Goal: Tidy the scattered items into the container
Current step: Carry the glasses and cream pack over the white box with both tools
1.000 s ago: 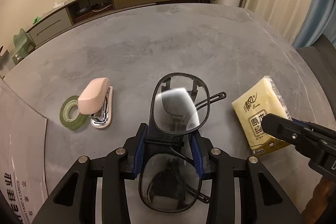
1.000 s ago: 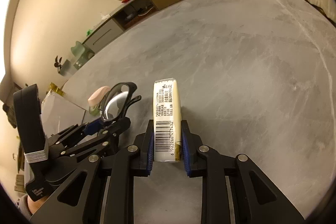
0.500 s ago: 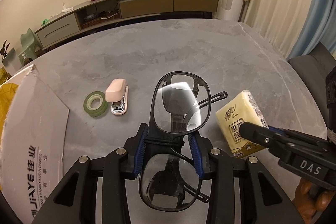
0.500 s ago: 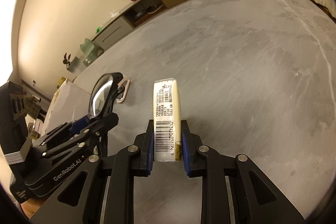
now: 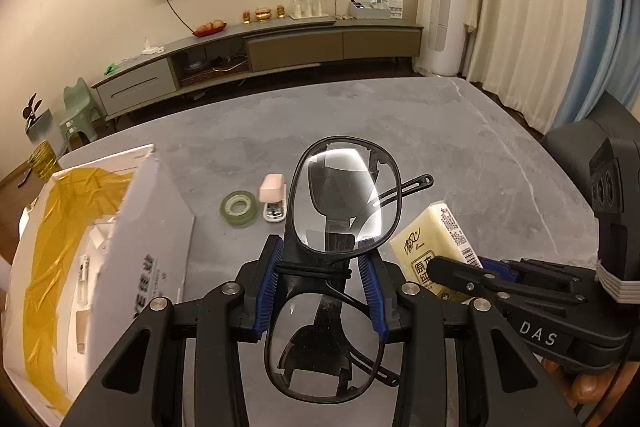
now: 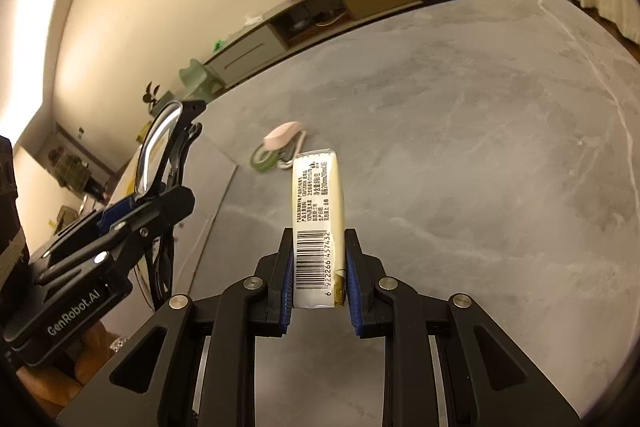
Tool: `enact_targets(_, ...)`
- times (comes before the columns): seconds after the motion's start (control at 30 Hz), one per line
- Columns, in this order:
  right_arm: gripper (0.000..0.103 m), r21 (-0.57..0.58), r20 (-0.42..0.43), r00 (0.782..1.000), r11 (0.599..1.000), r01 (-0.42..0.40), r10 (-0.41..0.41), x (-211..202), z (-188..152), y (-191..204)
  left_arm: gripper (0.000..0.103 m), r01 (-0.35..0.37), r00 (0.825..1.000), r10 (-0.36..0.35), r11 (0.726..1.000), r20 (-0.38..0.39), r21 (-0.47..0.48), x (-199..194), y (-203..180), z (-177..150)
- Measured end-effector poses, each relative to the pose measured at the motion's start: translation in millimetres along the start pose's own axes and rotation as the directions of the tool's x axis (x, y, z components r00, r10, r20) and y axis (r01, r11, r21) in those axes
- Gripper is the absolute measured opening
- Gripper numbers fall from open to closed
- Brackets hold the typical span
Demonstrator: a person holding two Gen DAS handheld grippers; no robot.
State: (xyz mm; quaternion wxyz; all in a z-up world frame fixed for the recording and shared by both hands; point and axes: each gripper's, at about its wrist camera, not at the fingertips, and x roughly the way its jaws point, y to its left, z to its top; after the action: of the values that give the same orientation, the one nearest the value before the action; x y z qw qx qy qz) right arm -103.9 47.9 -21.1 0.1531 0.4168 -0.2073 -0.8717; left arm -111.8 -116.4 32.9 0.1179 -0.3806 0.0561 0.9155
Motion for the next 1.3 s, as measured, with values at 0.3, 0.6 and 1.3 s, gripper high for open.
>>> enact_targets(0.3, 0.023, -0.069, 0.013, 0.999, 0.997, -0.031, 0.032, -19, -25, 51, 0.04, 0.006, 0.997, -0.001, 0.998, 0.081, -0.058, -58, 34, -13)
enact_targets(0.6, 0.023, -0.119, 0.023, 0.998, 0.991, -0.06, 0.063, -34, -44, 98, 0.04, 0.023, 0.988, -0.004, 0.993, 0.153, -0.118, -107, 68, -28)
enact_targets(1.3, 0.023, -0.242, -0.013, 0.992, 0.962, -0.127, 0.127, -34, -53, 187, 0.04, 0.048, 0.974, 0.027, 0.946, 0.227, -0.321, -144, 171, -64)
